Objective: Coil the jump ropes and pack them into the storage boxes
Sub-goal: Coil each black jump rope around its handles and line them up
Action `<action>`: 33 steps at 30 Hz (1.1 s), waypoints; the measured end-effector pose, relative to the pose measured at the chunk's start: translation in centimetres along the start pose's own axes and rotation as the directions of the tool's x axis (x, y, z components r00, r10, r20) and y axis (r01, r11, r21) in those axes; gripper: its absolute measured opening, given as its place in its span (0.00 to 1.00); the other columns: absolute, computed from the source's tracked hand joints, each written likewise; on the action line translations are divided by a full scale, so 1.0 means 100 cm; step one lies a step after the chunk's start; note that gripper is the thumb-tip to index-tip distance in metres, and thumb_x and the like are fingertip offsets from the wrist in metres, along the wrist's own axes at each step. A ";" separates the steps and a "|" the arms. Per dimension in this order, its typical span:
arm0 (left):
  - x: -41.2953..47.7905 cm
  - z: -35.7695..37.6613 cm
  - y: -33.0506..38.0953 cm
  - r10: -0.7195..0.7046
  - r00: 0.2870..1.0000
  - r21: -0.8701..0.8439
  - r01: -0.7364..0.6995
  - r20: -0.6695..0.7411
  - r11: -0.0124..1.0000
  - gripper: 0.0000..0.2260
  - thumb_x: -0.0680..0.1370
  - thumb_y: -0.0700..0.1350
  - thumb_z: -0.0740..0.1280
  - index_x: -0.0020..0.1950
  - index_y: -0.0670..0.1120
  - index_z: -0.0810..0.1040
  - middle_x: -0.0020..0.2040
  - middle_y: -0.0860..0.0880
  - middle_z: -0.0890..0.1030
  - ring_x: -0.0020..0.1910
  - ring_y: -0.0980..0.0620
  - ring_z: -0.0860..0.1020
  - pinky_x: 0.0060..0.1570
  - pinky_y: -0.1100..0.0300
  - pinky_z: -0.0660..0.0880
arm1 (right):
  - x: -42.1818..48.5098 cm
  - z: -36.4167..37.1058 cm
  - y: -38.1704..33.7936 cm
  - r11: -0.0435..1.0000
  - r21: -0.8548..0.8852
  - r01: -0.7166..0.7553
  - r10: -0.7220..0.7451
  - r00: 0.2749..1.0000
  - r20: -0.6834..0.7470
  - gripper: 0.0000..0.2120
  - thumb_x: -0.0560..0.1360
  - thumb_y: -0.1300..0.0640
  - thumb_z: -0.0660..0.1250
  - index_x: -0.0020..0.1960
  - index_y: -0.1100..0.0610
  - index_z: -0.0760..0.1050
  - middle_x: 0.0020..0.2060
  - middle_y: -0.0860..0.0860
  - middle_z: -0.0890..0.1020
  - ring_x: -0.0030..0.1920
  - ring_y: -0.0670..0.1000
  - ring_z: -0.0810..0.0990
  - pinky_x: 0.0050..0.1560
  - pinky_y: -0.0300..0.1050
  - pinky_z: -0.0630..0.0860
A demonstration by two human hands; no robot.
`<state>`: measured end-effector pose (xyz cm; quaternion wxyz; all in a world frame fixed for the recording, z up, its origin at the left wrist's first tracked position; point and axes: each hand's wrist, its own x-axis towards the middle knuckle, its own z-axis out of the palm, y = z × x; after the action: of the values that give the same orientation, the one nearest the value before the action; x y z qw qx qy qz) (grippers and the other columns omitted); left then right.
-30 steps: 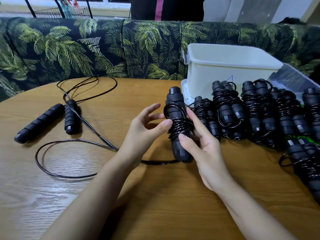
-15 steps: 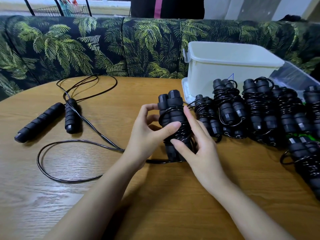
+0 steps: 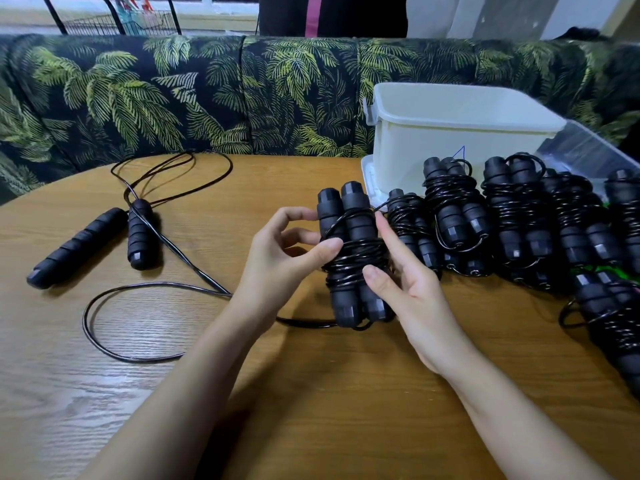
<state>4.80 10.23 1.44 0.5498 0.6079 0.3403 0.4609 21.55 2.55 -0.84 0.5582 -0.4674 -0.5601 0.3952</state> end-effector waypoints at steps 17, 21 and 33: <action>-0.005 0.014 -0.006 0.096 0.986 0.088 -0.085 -0.133 0.992 0.23 0.62 0.55 0.79 0.55 0.55 0.79 0.44 0.51 0.84 0.37 0.40 0.80 0.43 0.45 0.79 | -0.002 0.002 0.003 0.951 -0.304 0.054 -0.098 0.986 -0.132 0.30 0.81 0.64 0.61 0.76 0.40 0.59 0.73 0.38 0.68 0.73 0.37 0.64 0.75 0.46 0.64; -0.008 0.017 -0.007 0.134 0.989 0.145 -0.123 -0.069 0.982 0.24 0.62 0.54 0.79 0.56 0.55 0.79 0.46 0.51 0.84 0.34 0.54 0.78 0.40 0.60 0.78 | -0.005 0.006 0.002 0.928 -0.367 0.067 -0.104 0.991 -0.080 0.36 0.74 0.58 0.64 0.78 0.44 0.54 0.70 0.31 0.65 0.72 0.32 0.61 0.68 0.28 0.59; -0.007 0.017 -0.008 0.144 0.983 0.103 -0.156 0.112 0.982 0.21 0.71 0.40 0.75 0.62 0.52 0.78 0.52 0.48 0.84 0.39 0.54 0.81 0.48 0.65 0.76 | -0.002 0.005 0.009 0.860 -0.509 0.046 -0.203 0.944 -0.259 0.45 0.68 0.56 0.79 0.78 0.49 0.59 0.69 0.47 0.70 0.70 0.40 0.68 0.69 0.38 0.67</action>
<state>6.21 9.10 0.60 0.4958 0.6847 0.2895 0.4490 21.10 2.65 -1.79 0.5234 -0.6123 -0.5794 0.1242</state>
